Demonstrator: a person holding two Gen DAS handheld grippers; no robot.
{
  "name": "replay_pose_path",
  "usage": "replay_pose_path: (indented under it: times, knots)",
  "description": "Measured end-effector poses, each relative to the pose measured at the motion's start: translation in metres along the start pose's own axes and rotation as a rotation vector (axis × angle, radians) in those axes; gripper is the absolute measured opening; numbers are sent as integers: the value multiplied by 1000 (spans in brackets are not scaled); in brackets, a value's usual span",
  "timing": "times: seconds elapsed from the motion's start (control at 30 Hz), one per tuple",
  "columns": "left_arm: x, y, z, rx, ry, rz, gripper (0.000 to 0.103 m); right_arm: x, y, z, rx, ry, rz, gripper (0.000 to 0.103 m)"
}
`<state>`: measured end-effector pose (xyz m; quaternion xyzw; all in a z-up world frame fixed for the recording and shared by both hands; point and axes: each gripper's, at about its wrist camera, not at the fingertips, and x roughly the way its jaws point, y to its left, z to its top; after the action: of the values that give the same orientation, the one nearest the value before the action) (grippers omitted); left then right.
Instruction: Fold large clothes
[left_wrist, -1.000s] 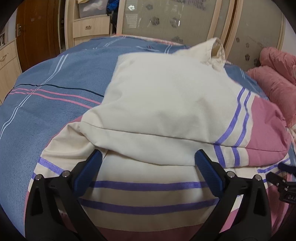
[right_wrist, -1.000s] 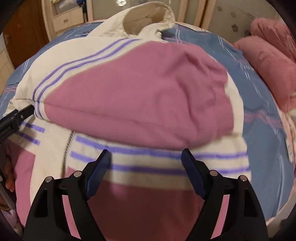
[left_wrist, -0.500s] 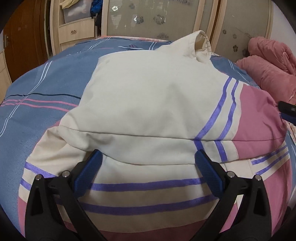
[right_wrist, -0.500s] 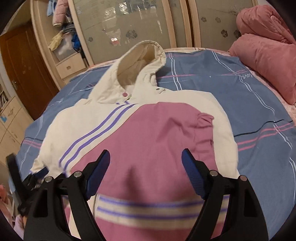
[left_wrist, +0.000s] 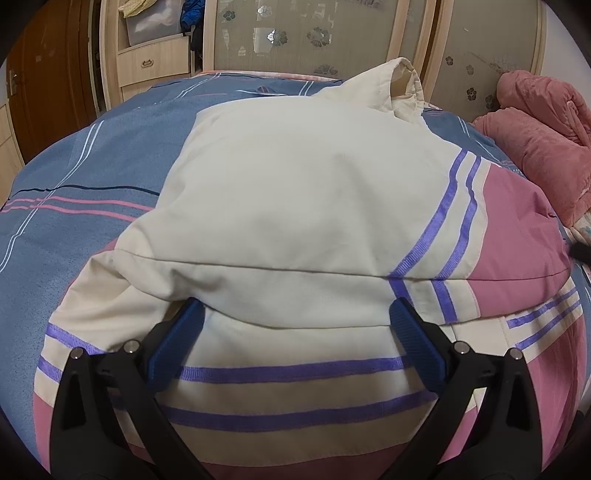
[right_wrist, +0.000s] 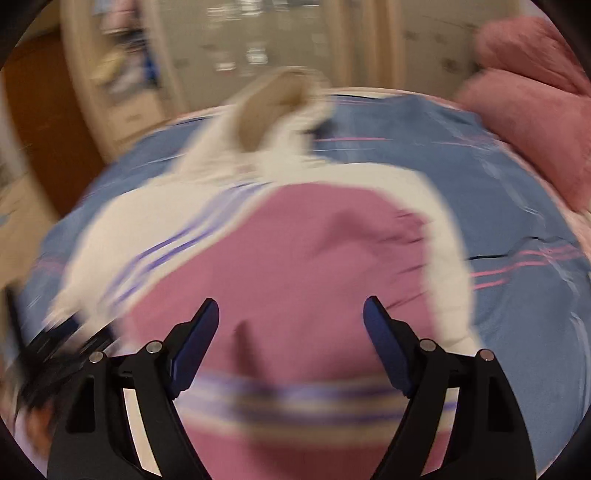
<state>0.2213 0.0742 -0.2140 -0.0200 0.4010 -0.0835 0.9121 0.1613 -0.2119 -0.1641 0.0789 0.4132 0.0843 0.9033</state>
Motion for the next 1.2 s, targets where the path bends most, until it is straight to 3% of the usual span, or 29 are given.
replay_pose_path:
  times: [0.07, 0.17, 0.33, 0.4, 0.47, 0.57, 0.63, 0.7, 0.77, 0.83, 0.87, 0.93, 1.07, 1.13, 1.2]
  knots:
    - [0, 0, 0, 0, -1, 0, 101, 3, 17, -12, -82, 60, 19, 85]
    - [0, 0, 0, 1, -1, -1, 101, 39, 29, -45, -196, 231, -98, 86]
    - [0, -1, -1, 2, -3, 2, 101, 37, 18, -67, -158, 95, -72, 94]
    - [0, -1, -1, 3, -3, 5, 101, 35, 17, -81, -185, -20, -69, 101]
    - [0, -1, -1, 3, -3, 4, 101, 34, 11, -96, -176, -116, -54, 102]
    - [-2, 0, 0, 0, -9, 2, 101, 34, 8, -95, -155, -106, -40, 102]
    - [-14, 3, 0, -25, -57, -19, 101, 28, 12, -97, -160, -103, -58, 102]
    - [-36, 5, 0, -44, -155, -110, 101, 14, 17, -83, -139, -105, -47, 102]
    - [-50, 3, -1, -30, -231, -160, 101, -13, 18, -66, -85, -233, -11, 102]
    - [-41, -5, -1, 4, -195, -109, 101, -29, 16, -41, -28, -346, -37, 102]
    - [-27, -9, -1, 29, -127, -67, 101, -28, 13, -28, -8, -358, -68, 102]
    - [-2, -12, 0, 44, -5, -39, 101, -11, 2, 2, 10, -311, -139, 102]
    - [-3, -11, -1, 37, -12, -50, 101, 40, -30, 34, 77, -240, -263, 102]
    - [-3, -12, -1, 40, -10, -50, 101, 107, -50, 33, 35, 12, -355, 102]
    - [-3, -12, -2, 50, -7, -42, 101, 115, -47, 28, -1, -30, -379, 102]
